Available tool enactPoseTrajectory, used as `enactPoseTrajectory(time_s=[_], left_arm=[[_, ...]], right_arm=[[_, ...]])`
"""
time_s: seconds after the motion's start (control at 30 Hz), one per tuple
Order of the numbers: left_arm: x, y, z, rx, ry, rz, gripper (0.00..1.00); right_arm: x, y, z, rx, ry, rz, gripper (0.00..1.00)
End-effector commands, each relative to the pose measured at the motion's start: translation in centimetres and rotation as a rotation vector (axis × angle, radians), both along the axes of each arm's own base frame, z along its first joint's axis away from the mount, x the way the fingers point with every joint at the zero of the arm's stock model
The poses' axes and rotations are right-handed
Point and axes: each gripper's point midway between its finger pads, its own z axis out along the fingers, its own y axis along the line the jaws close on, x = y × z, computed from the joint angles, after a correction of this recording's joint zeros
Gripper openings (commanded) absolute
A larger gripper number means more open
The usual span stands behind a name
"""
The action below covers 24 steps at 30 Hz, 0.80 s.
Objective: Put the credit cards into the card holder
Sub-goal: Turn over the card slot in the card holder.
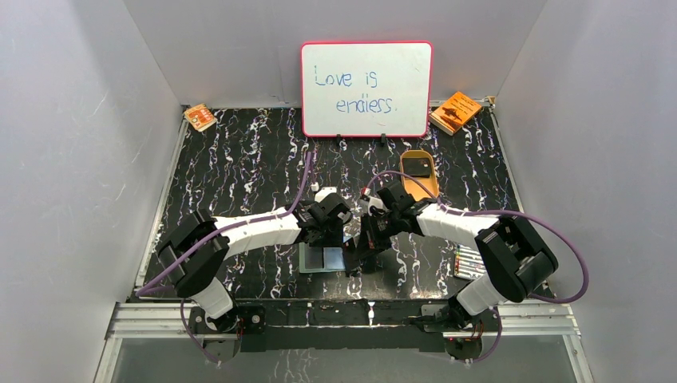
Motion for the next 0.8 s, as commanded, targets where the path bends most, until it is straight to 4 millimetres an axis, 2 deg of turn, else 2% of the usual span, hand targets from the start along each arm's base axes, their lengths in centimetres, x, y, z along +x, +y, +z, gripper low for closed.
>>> enactPoseTrajectory(time_s=[0.0,0.47,0.77], left_arm=[[0.5,0.0,0.6,0.015,-0.027,0.001,0.41],[0.4,0.1,0.7,0.012,-0.029,-0.005,0.00],[0.3,0.3,0.6,0.020,-0.031,-0.006,0.00]], right_arm=[[-0.3,1.2,1.7,0.086,-0.036,0.058,0.00],[-0.5,1.2,0.7,0.048,-0.020,0.061,0.00],[0.0,0.3,0.9,-0.003,-0.070,0.014,0.00]])
